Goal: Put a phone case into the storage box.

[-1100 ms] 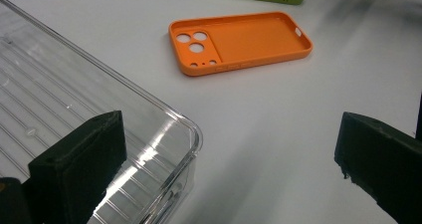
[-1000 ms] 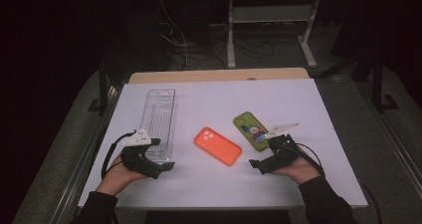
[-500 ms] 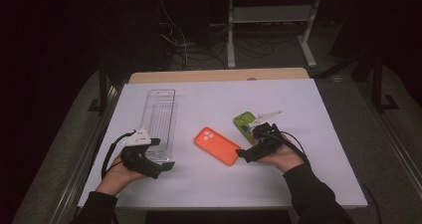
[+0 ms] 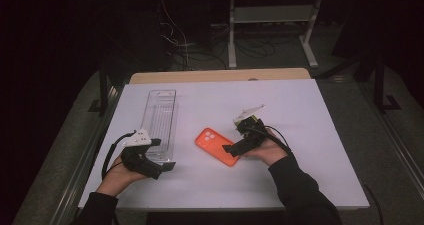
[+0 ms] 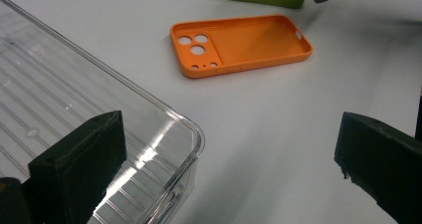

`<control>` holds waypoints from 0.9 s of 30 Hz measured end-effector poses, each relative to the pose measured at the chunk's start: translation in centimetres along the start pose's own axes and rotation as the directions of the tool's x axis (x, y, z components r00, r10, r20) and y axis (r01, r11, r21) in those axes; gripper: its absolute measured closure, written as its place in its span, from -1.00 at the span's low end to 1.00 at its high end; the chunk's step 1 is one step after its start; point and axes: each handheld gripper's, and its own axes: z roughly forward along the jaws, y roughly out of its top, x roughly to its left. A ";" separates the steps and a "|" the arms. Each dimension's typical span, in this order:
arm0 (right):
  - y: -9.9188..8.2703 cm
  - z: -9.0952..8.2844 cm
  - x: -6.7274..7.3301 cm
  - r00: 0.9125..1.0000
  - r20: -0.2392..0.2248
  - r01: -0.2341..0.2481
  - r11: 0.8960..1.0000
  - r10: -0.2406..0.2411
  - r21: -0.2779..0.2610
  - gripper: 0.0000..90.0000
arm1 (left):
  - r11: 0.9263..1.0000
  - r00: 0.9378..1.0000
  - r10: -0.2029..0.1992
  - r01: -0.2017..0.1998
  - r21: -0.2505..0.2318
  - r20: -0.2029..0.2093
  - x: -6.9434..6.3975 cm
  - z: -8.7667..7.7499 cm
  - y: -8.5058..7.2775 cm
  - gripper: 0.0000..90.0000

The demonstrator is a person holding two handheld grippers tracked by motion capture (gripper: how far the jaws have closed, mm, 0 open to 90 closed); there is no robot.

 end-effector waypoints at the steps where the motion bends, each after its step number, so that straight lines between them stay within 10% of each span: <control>1: 0.1 0.3 0.1 1.000 0.000 0.006 1.000 -0.006 0.004 -1.00 | 1.000 1.000 -0.003 0.003 -0.001 0.000 0.0 0.0 0.0 -1.00; 27: 1.7 5.6 1.8 0.999 -0.015 0.035 0.997 -0.034 0.064 -0.99 | 1.000 1.000 0.004 -0.004 0.011 0.004 0.0 -0.1 0.0 -1.00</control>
